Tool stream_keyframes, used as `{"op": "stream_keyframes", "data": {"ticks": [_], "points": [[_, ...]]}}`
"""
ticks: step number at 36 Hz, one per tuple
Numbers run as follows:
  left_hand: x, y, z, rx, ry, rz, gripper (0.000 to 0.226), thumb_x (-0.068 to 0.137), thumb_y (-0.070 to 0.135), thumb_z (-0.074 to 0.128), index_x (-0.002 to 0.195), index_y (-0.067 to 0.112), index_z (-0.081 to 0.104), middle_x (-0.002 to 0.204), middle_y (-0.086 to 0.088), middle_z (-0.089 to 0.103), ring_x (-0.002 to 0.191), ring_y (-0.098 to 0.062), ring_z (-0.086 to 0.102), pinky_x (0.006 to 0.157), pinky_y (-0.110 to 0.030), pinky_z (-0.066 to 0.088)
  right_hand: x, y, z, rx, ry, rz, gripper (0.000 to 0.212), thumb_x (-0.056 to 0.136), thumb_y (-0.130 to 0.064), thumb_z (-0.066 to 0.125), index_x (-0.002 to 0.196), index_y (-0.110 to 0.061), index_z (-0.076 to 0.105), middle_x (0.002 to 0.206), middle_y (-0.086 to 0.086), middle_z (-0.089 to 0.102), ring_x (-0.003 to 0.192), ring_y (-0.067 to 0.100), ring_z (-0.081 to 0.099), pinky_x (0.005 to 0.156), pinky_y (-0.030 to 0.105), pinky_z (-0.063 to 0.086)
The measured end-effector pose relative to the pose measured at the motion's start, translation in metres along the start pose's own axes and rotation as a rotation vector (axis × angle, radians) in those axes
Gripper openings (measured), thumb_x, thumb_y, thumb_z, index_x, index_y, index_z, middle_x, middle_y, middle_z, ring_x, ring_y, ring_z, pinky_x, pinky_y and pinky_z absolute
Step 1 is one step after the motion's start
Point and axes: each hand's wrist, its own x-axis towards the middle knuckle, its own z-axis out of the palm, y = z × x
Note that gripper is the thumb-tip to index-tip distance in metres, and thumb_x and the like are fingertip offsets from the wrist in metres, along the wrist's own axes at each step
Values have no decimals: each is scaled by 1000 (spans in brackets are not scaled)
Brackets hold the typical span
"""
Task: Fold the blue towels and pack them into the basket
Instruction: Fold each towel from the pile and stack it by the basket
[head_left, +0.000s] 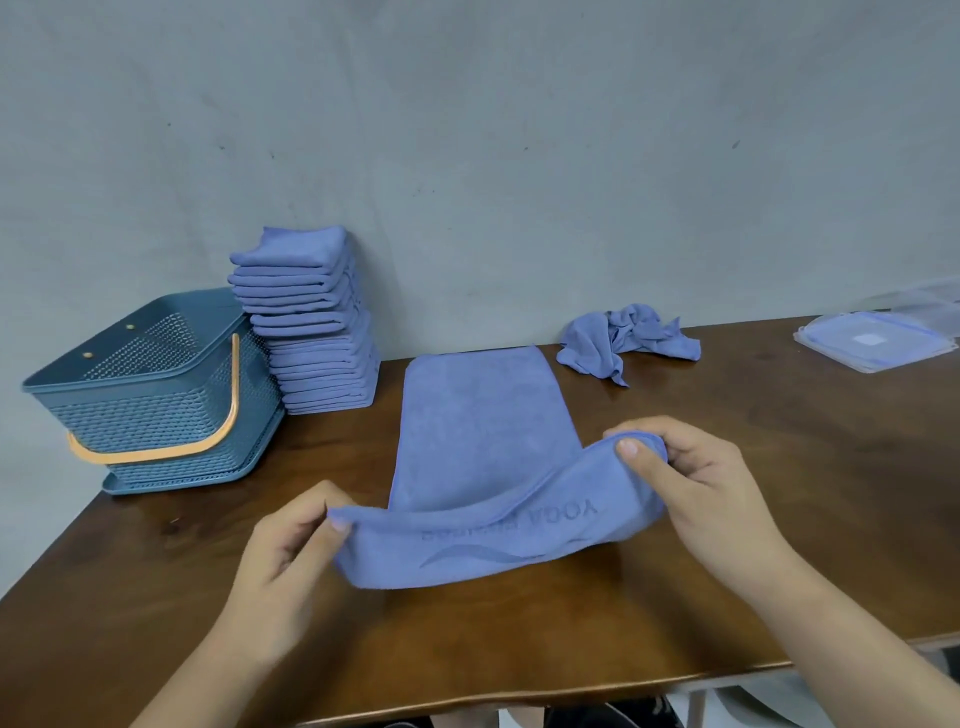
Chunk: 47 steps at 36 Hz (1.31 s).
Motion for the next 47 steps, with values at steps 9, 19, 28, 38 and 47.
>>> {"op": "stream_keyframes", "data": {"ticks": [9,19,28,38,47], "points": [[74,-41,11,-69,152,-93,33,108,39,50,97,22,75,78,-3,54,74,-19,47,69,-36,35,74,26,11,-35,63,32,16,104,-37,67,112,-32,79,114,-9,78,114,10,71,96,35,51],[197,-102,13,-106,237,-160,34,107,43,54,110,19,78,99,-17,70,91,-21,61,82,-47,44,200,88,24,-81,123,14,23,103,-49,65,110,-30,77,103,-4,78,103,17,72,91,41,55],[292,-187,27,315,279,-413,29,108,46,49,89,24,56,79,13,61,78,-10,61,64,-35,38,304,172,47,-307,167,150,27,107,-43,60,125,-25,68,111,-2,73,100,16,69,75,35,53],[256,-206,80,838,-152,-142,46,106,46,52,147,24,54,152,3,55,143,-23,46,117,-47,36,283,208,90,-818,-232,-44,42,104,-42,61,140,-22,63,144,-2,60,135,23,53,113,38,40],[185,-189,85,931,-463,-295,76,100,76,11,169,45,3,177,18,-7,163,-9,-12,133,-46,-5,201,205,88,-1093,-573,53,77,96,-83,8,165,-51,-1,175,-20,-9,162,9,-12,131,45,-3]]}}
